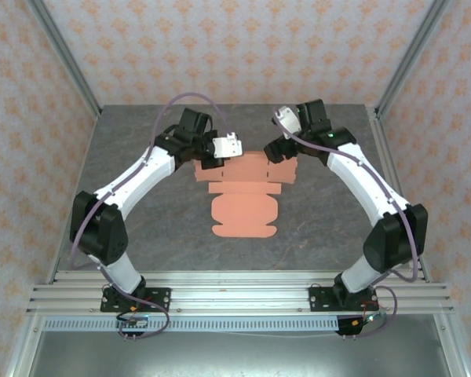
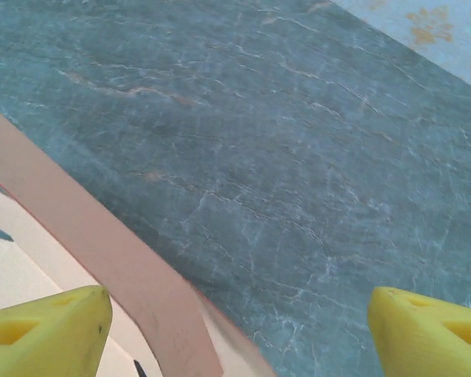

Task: Fold the paper box

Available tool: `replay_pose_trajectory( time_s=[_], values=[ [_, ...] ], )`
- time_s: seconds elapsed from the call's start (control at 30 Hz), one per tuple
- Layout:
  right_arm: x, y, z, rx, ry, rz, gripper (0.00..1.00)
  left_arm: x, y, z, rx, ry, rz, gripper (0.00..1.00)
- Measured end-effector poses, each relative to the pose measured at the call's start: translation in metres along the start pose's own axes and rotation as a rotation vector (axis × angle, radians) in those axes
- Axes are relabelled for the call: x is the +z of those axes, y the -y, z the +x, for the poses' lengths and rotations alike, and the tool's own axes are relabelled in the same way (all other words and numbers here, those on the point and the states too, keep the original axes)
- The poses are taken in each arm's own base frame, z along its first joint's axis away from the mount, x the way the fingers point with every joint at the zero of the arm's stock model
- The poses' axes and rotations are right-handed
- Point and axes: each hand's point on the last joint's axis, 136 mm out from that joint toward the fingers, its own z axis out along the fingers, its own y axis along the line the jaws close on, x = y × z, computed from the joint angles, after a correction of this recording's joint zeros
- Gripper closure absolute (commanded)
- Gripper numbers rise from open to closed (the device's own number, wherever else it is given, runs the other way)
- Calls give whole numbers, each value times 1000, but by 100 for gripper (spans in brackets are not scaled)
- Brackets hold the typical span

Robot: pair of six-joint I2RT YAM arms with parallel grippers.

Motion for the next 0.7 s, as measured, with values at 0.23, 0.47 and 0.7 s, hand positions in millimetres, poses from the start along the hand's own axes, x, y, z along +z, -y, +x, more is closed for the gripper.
replay_pose_trajectory(
  time_s=[0.23, 0.47, 0.7],
  values=[
    [5, 11, 33, 207, 57, 33, 11, 22, 2, 20, -29, -51, -99, 100],
    [2, 47, 82, 448, 99, 69, 12, 39, 26, 27, -43, -76, -101, 100],
    [6, 57, 81, 594, 147, 80, 19, 56, 56, 29, -23, -108, -132, 100]
  ],
)
